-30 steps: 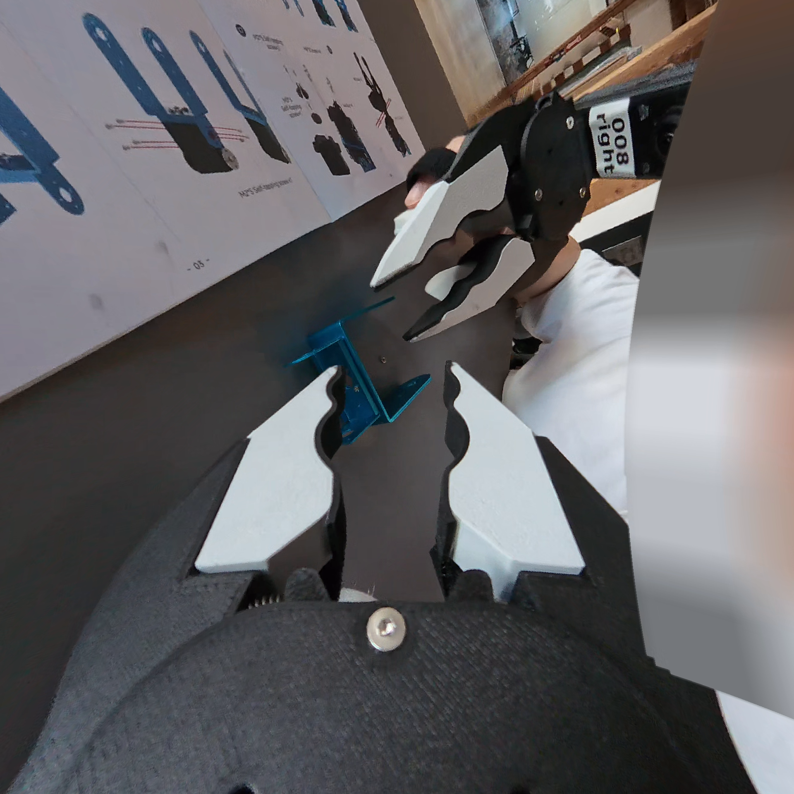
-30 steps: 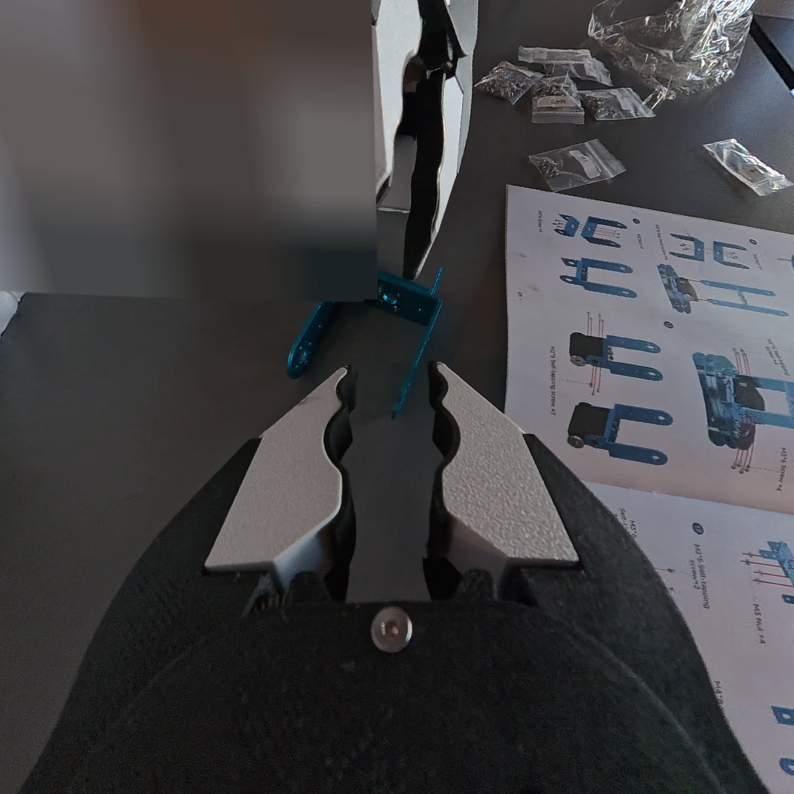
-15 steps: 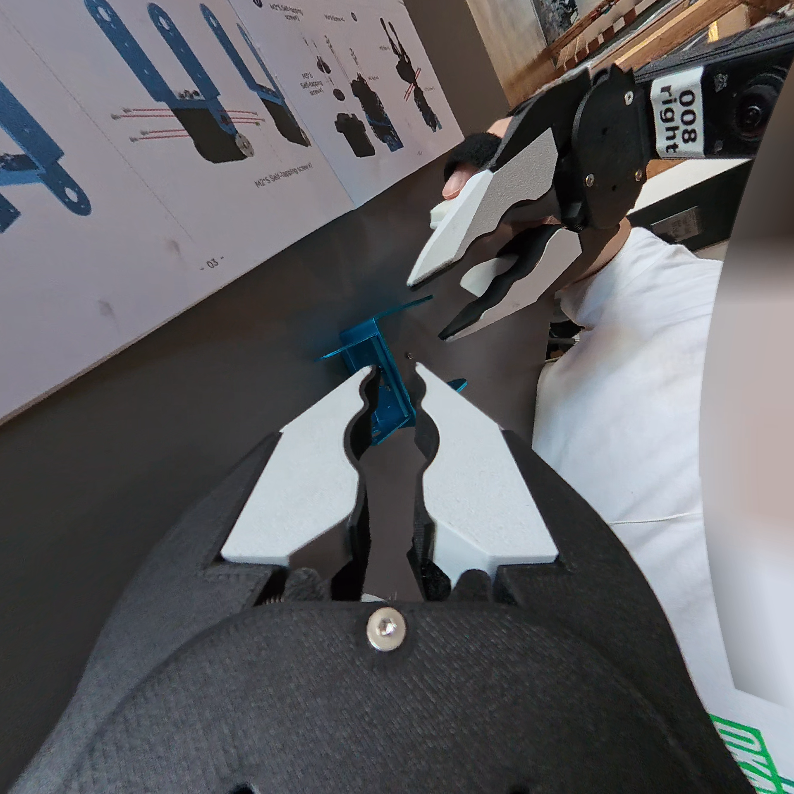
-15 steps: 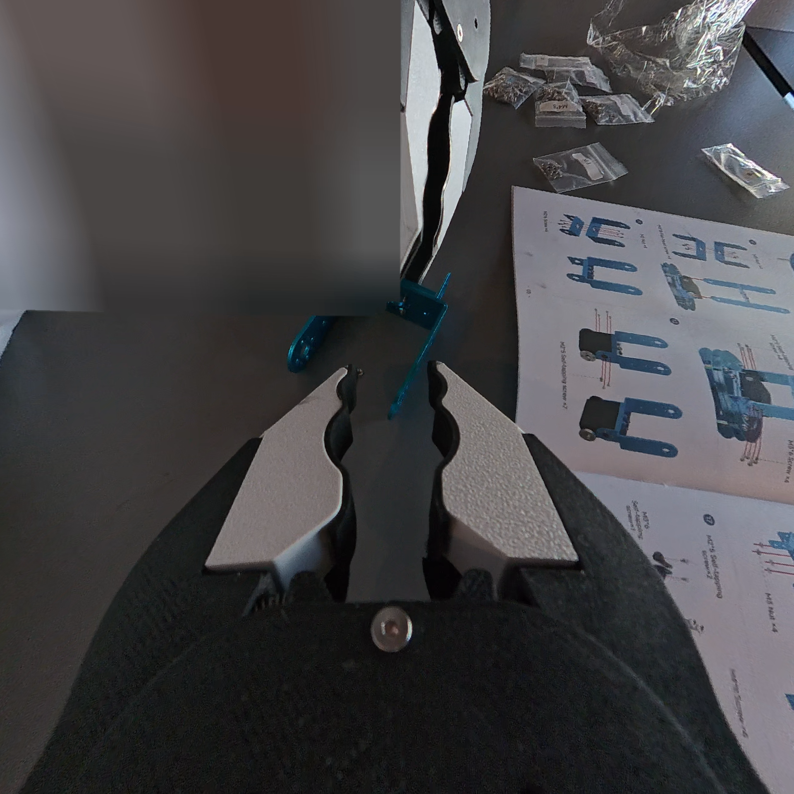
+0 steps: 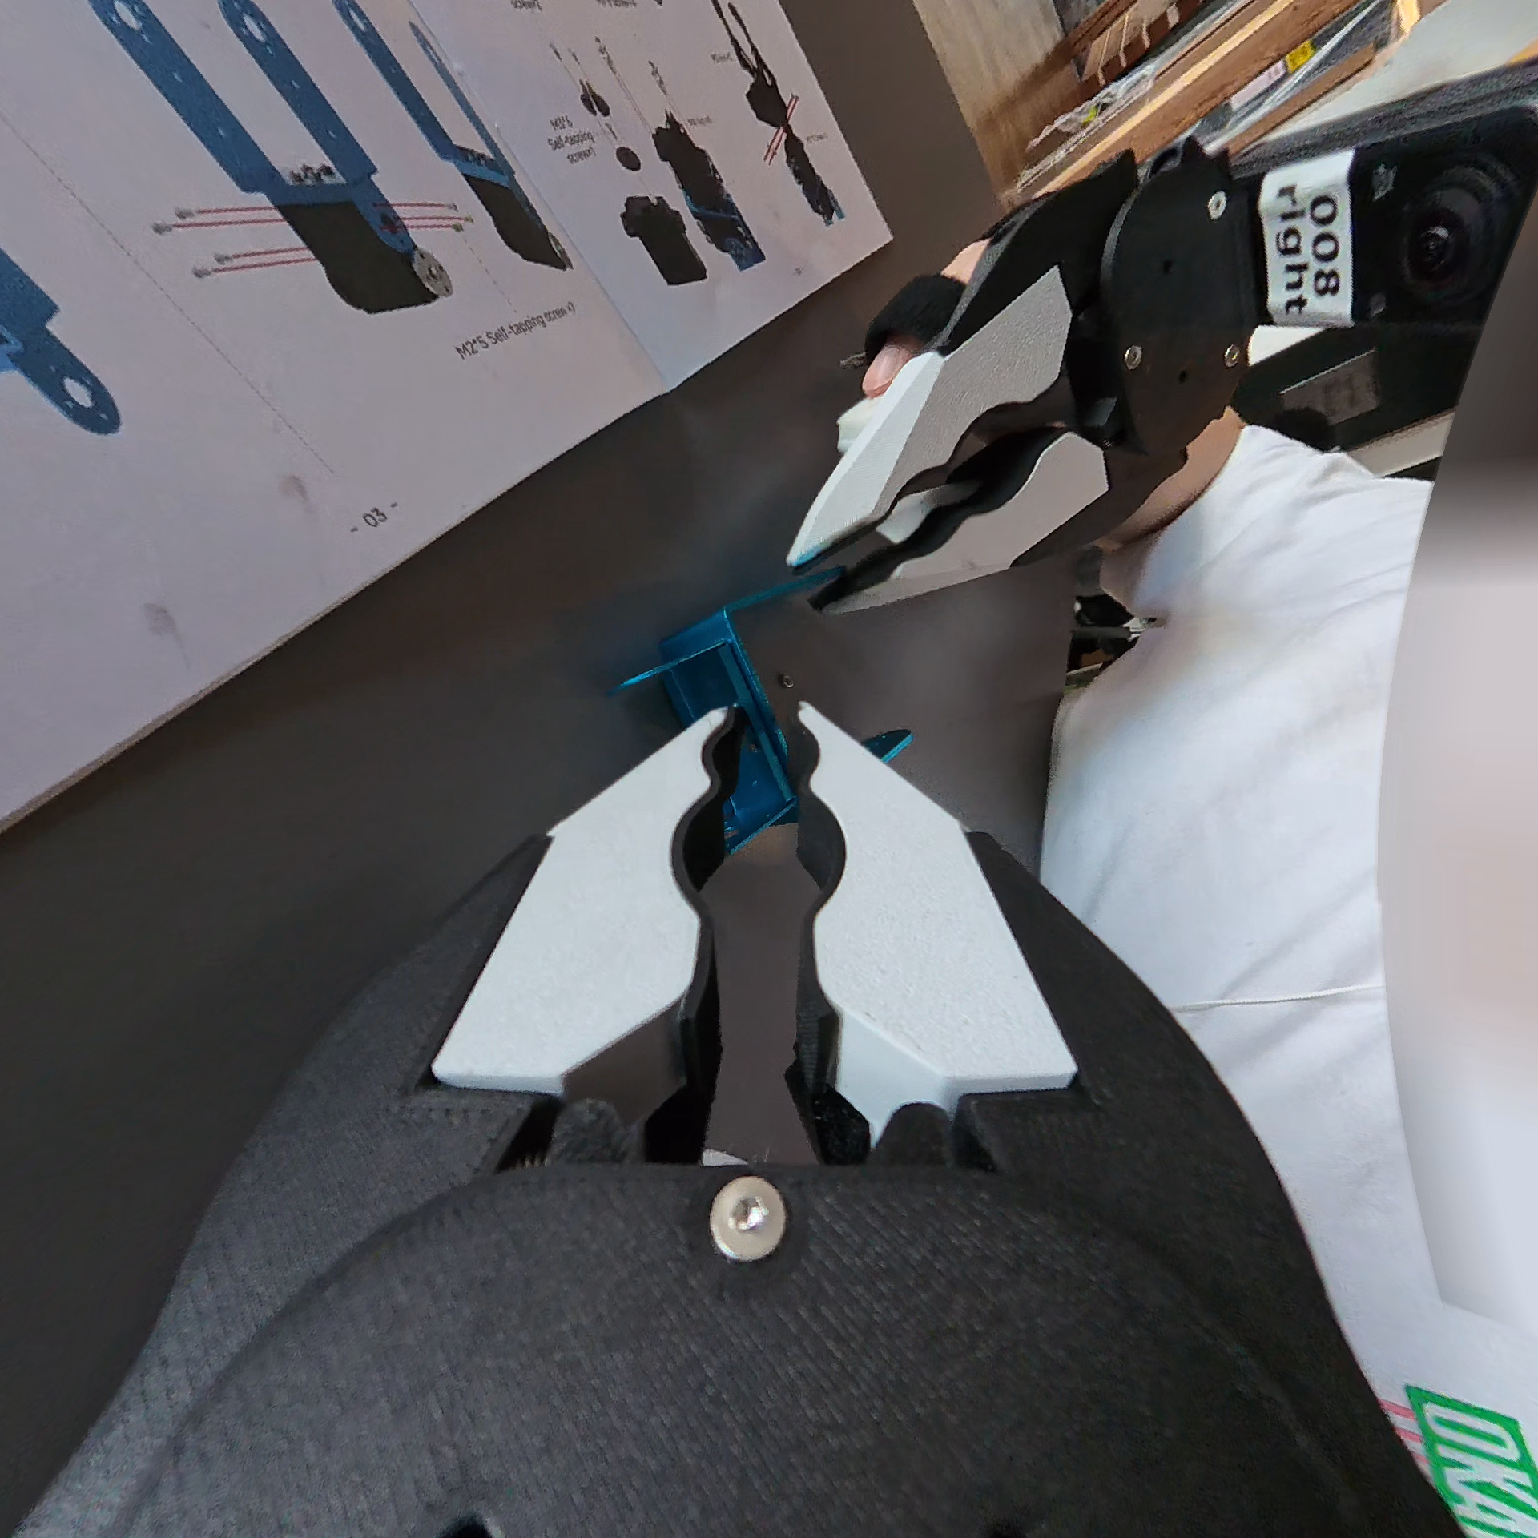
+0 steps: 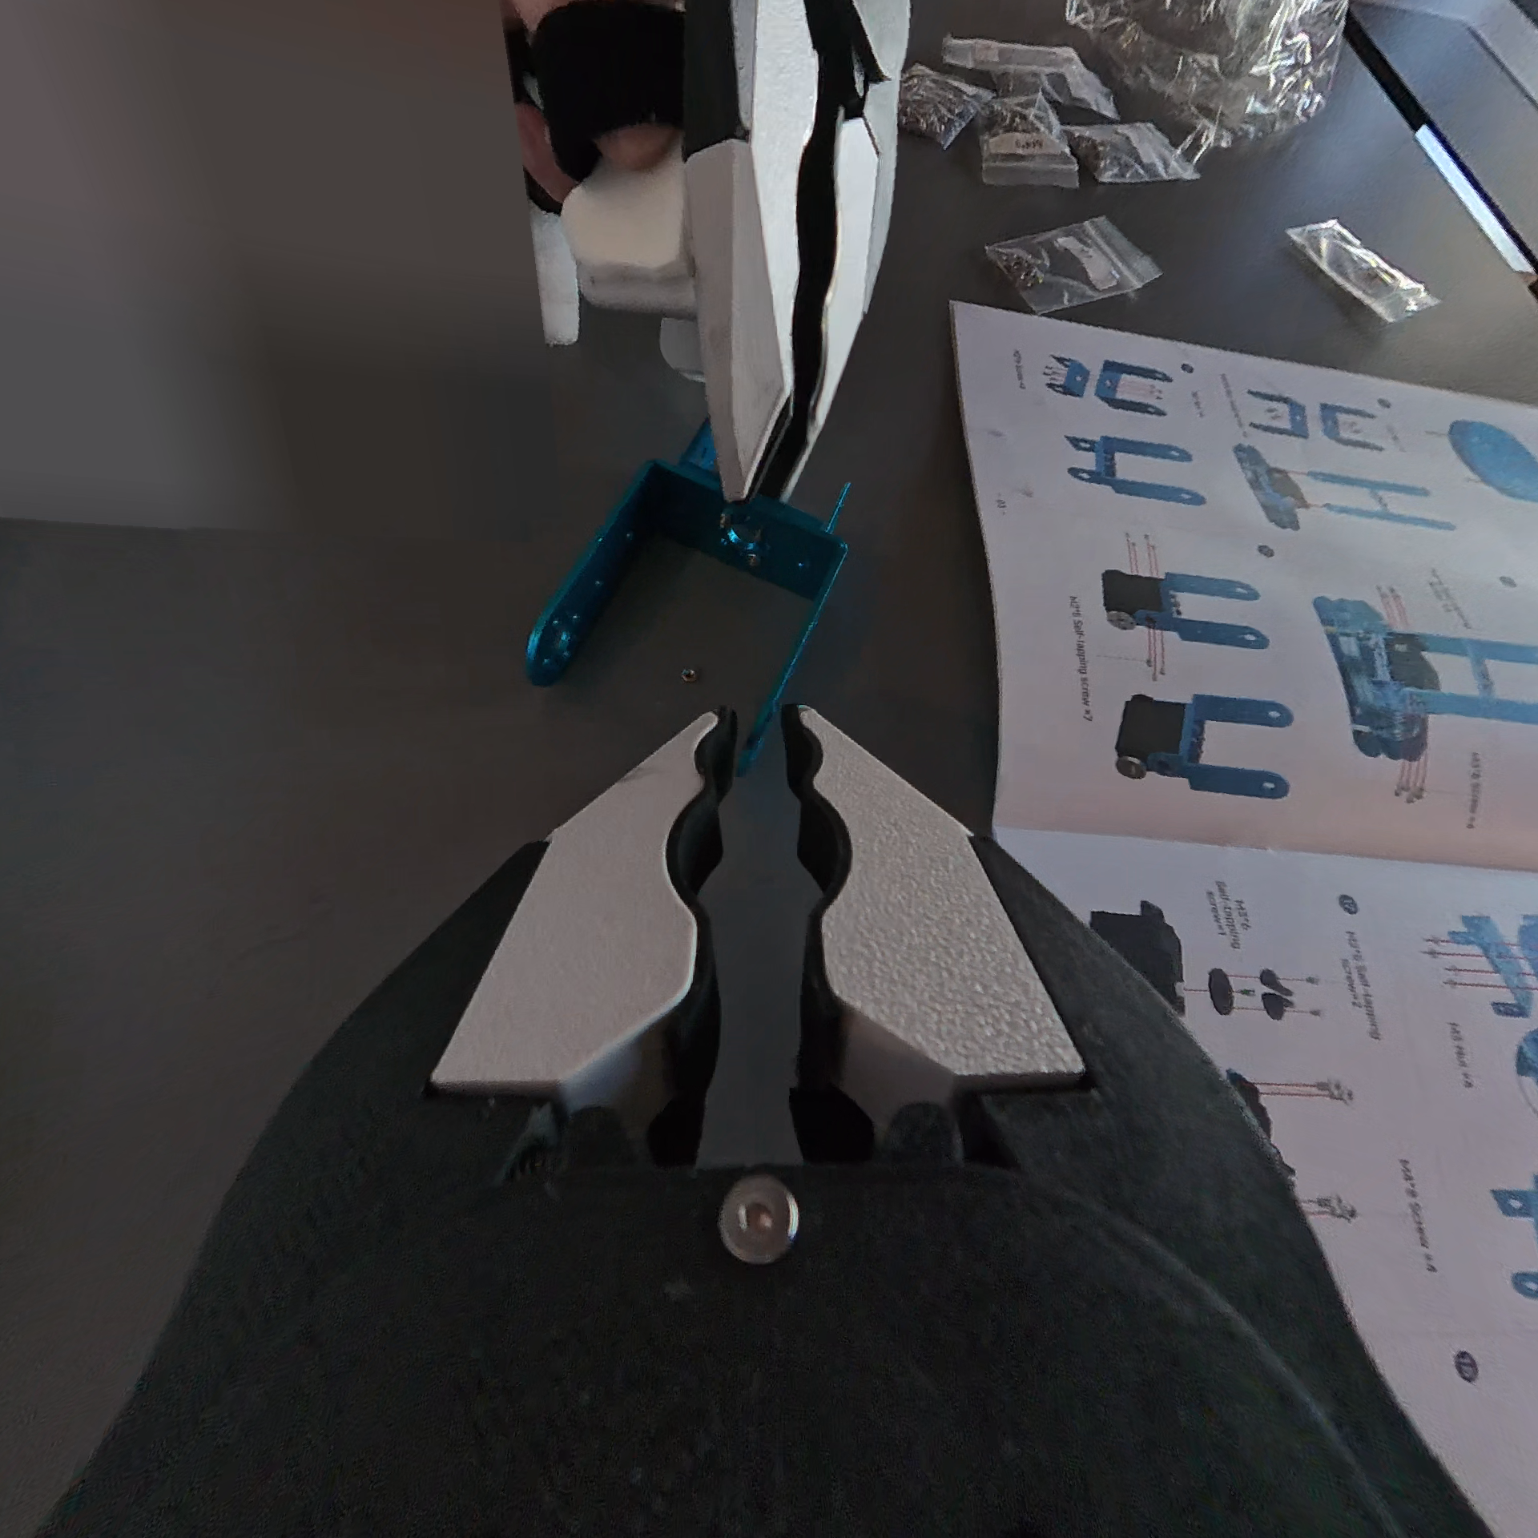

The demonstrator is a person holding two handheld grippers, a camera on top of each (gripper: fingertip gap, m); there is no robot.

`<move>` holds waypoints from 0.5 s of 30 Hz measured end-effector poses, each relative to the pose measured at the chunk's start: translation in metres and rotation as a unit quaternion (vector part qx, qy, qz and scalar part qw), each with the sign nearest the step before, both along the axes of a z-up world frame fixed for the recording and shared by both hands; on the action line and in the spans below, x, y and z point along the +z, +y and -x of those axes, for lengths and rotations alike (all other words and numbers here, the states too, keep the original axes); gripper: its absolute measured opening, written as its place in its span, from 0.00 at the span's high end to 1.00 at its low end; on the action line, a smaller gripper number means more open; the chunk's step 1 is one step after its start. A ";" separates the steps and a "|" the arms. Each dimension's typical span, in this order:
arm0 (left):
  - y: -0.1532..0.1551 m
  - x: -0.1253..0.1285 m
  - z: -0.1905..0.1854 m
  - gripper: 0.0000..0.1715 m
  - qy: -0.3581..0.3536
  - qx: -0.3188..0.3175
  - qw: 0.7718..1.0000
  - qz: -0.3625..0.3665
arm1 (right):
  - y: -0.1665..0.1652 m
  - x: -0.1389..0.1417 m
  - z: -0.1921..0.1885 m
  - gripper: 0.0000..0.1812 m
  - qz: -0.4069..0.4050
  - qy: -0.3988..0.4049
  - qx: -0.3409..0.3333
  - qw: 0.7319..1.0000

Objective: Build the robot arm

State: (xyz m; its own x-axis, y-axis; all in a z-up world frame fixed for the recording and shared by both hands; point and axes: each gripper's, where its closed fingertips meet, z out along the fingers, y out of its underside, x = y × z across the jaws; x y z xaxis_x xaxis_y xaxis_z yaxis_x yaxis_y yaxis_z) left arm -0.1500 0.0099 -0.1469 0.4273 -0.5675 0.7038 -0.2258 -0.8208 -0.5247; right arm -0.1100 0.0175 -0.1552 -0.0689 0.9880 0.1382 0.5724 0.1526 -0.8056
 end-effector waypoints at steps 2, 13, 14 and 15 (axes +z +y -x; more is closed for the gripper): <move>0.000 -0.002 -0.001 0.95 0.008 -0.002 1.000 -0.004 | 0.002 -0.001 0.000 0.97 -0.005 -0.005 -0.003 1.000; 0.009 -0.002 0.010 0.95 0.007 0.021 1.000 -0.011 | 0.016 -0.003 0.016 0.97 -0.047 -0.005 0.007 0.999; 0.009 -0.001 0.011 0.96 0.005 0.024 1.000 -0.011 | 0.016 -0.003 0.019 0.96 -0.051 -0.006 0.011 0.999; 0.010 -0.001 0.011 0.96 0.002 0.026 1.000 -0.010 | 0.017 -0.002 0.020 0.93 -0.053 -0.003 0.013 0.999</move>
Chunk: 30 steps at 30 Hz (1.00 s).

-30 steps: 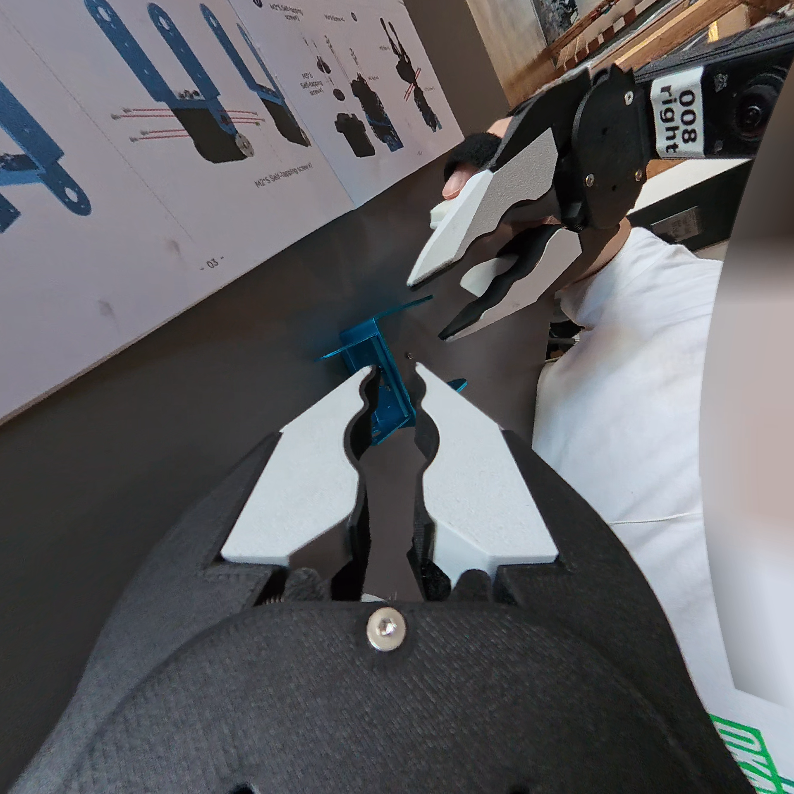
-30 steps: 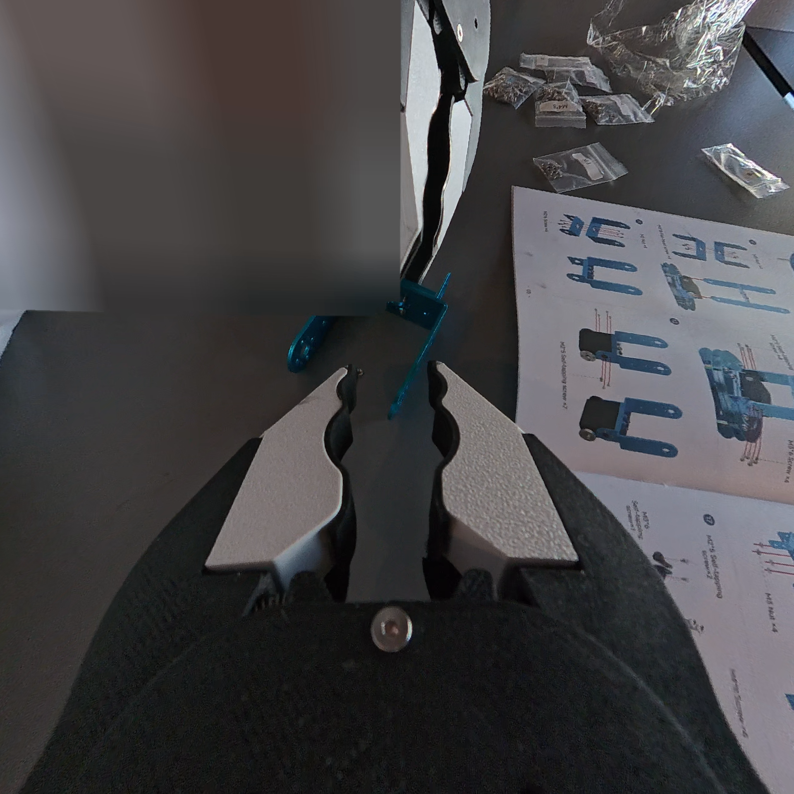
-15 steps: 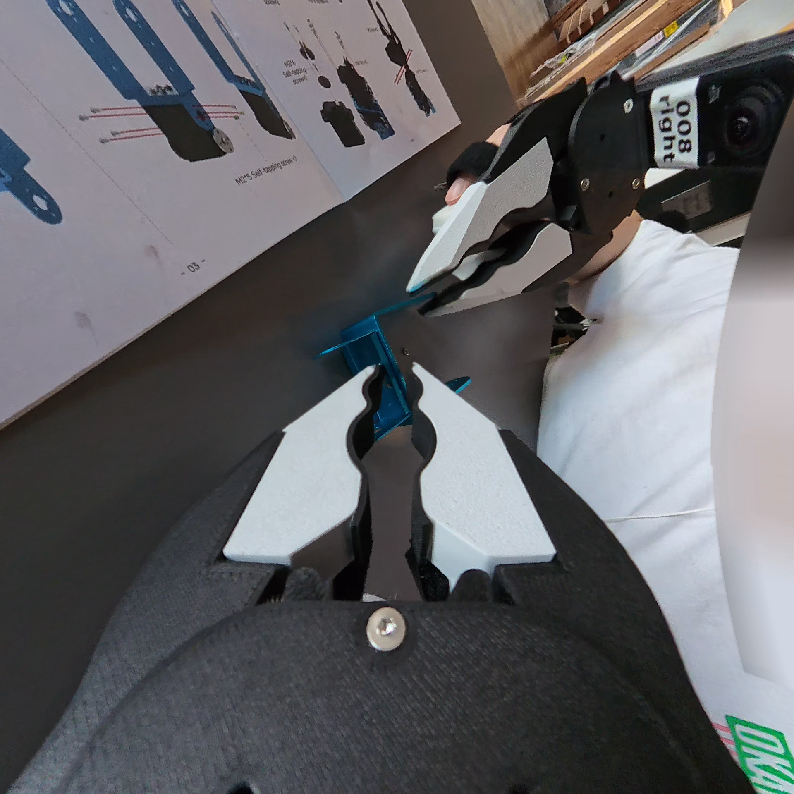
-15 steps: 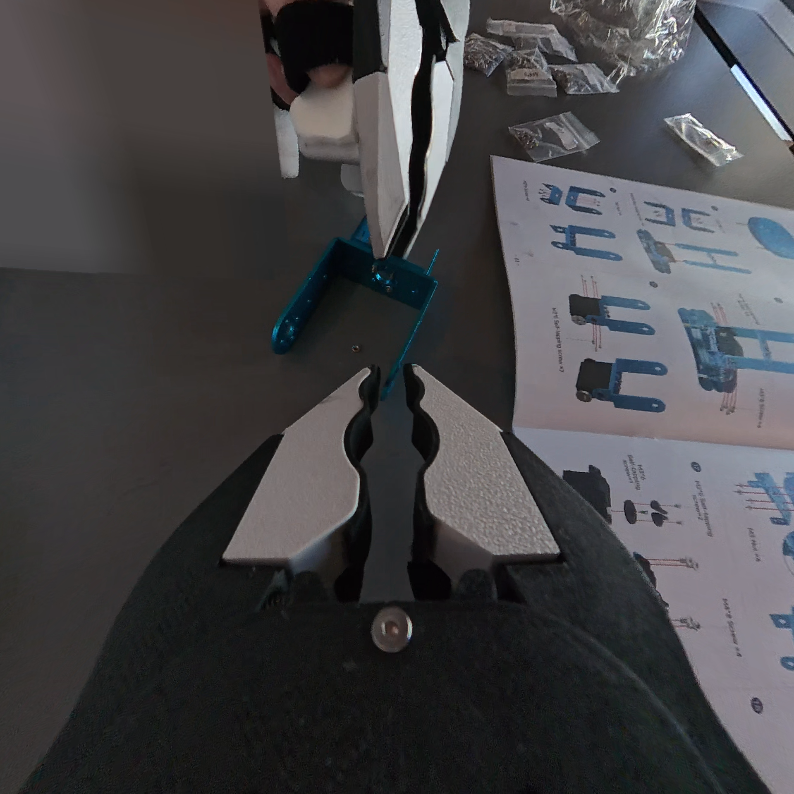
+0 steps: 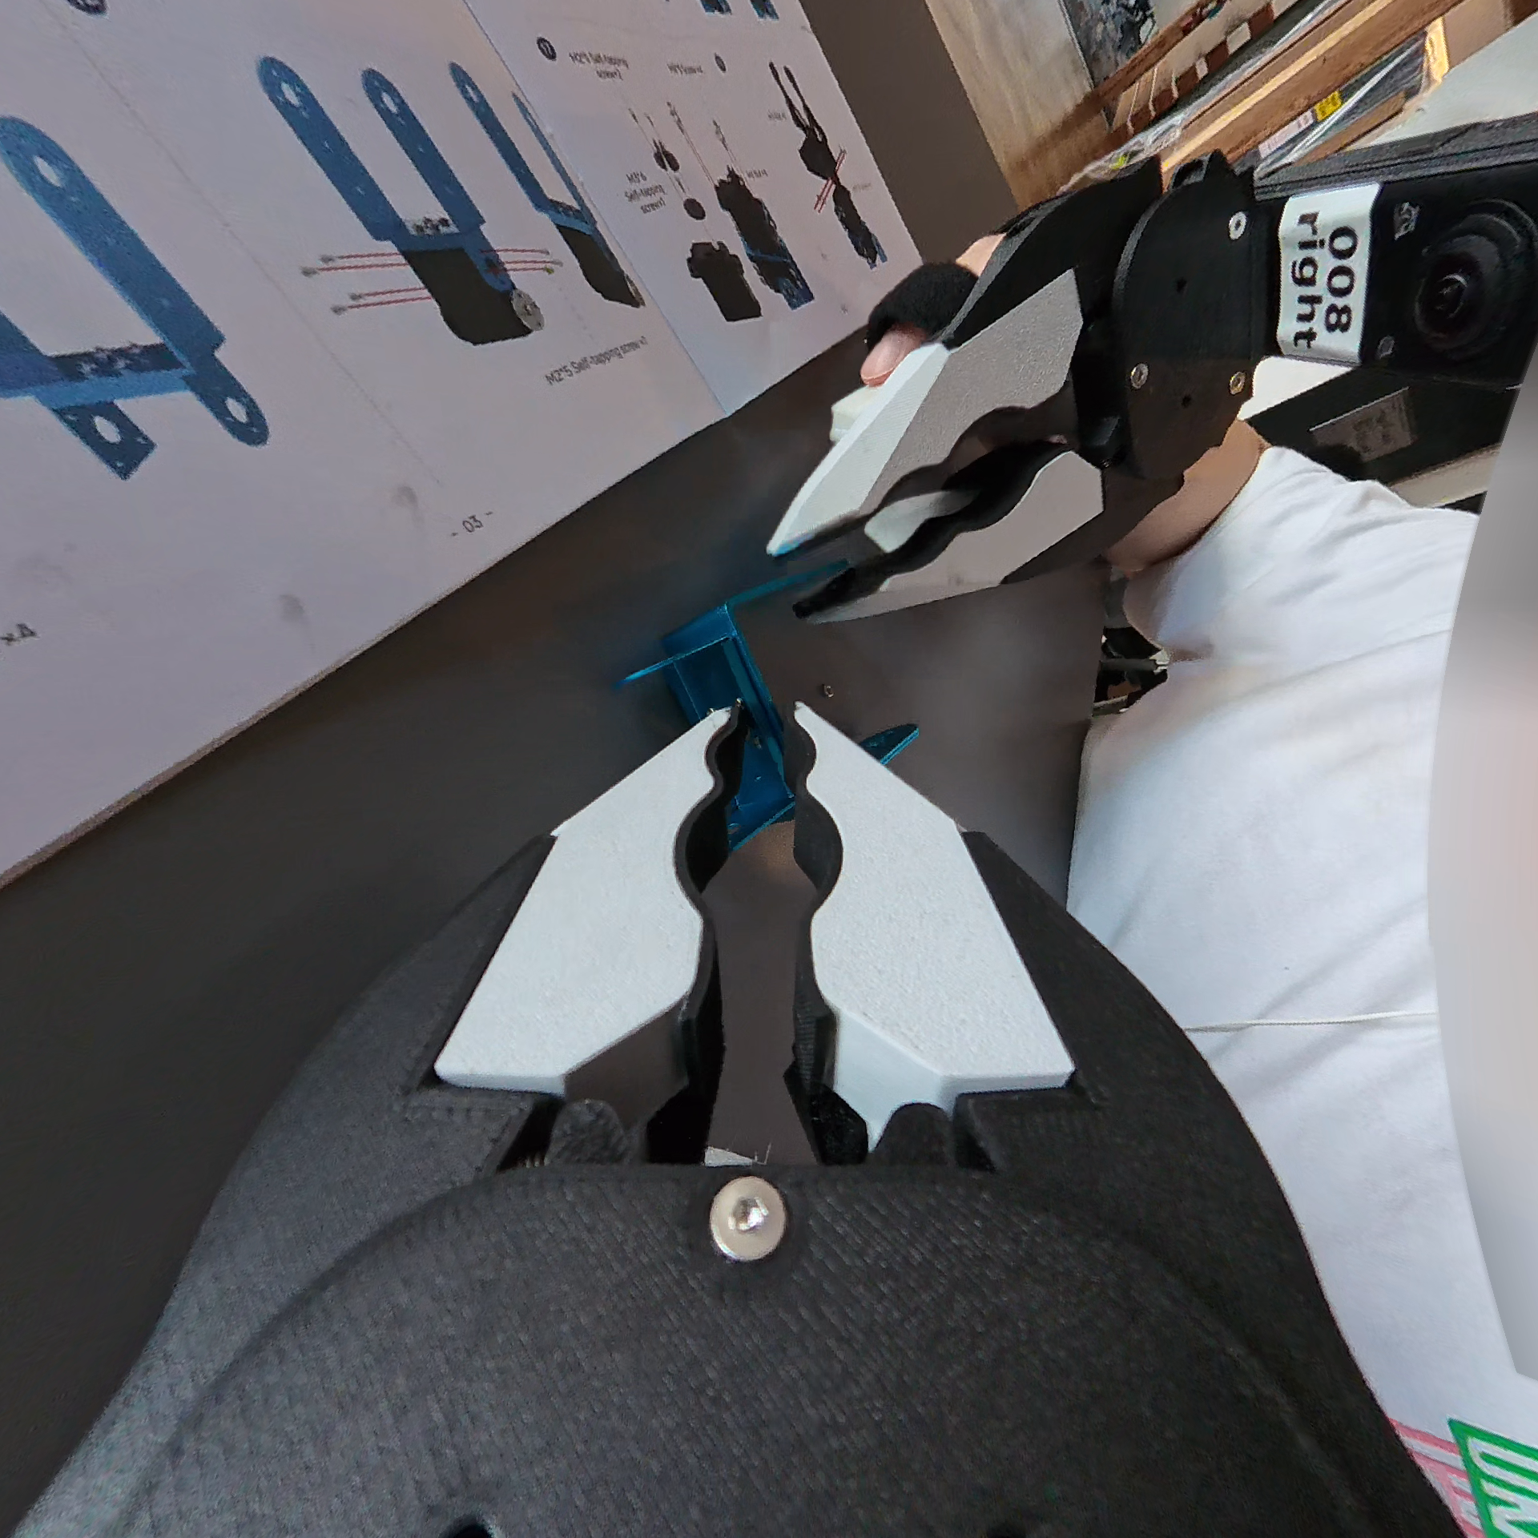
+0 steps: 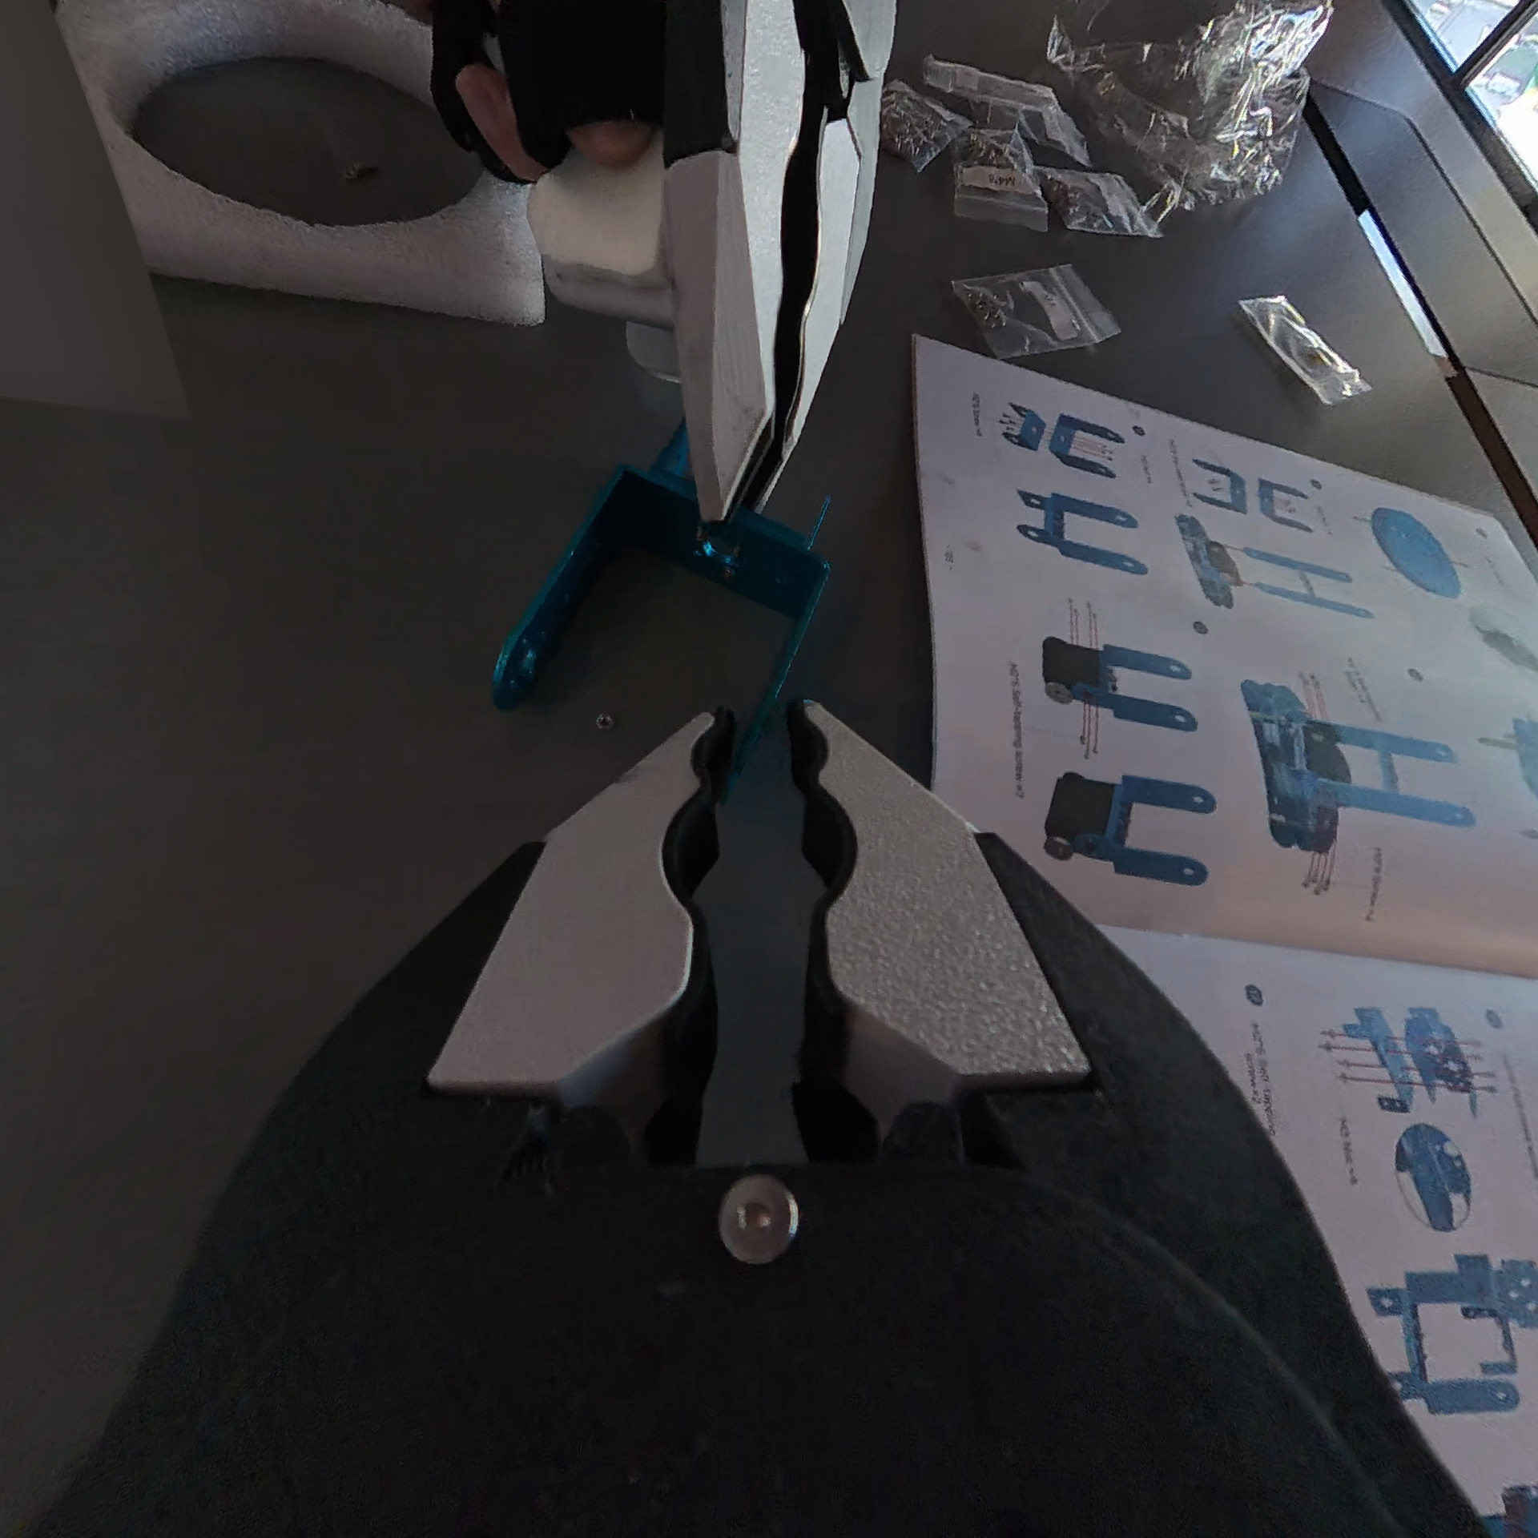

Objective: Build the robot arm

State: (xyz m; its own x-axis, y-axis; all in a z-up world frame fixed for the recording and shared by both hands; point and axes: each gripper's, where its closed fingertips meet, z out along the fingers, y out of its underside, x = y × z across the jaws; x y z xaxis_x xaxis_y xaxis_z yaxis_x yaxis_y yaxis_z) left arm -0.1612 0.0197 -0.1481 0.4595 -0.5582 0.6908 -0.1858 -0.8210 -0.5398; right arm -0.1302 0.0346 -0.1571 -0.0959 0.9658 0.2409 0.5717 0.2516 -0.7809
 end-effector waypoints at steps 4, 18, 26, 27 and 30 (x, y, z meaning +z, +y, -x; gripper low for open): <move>0.000 0.000 0.000 0.96 -0.001 0.000 1.000 0.000 | -0.001 0.016 -0.009 0.90 -0.014 0.021 0.012 1.000; 0.000 0.000 -0.001 0.96 0.004 -0.001 1.000 -0.006 | -0.035 -0.008 -0.005 0.93 0.048 -0.078 0.057 0.994; 0.000 0.000 -0.001 0.96 0.005 -0.002 1.000 -0.008 | -0.037 -0.012 -0.005 0.95 0.103 -0.095 0.048 0.989; 0.000 0.000 -0.001 0.96 0.006 -0.002 1.000 -0.009 | -0.038 -0.012 -0.005 0.95 0.103 -0.101 0.051 0.988; 0.000 0.000 -0.001 0.96 0.008 -0.003 1.000 -0.011 | -0.038 -0.013 -0.006 0.93 0.091 -0.135 0.064 0.985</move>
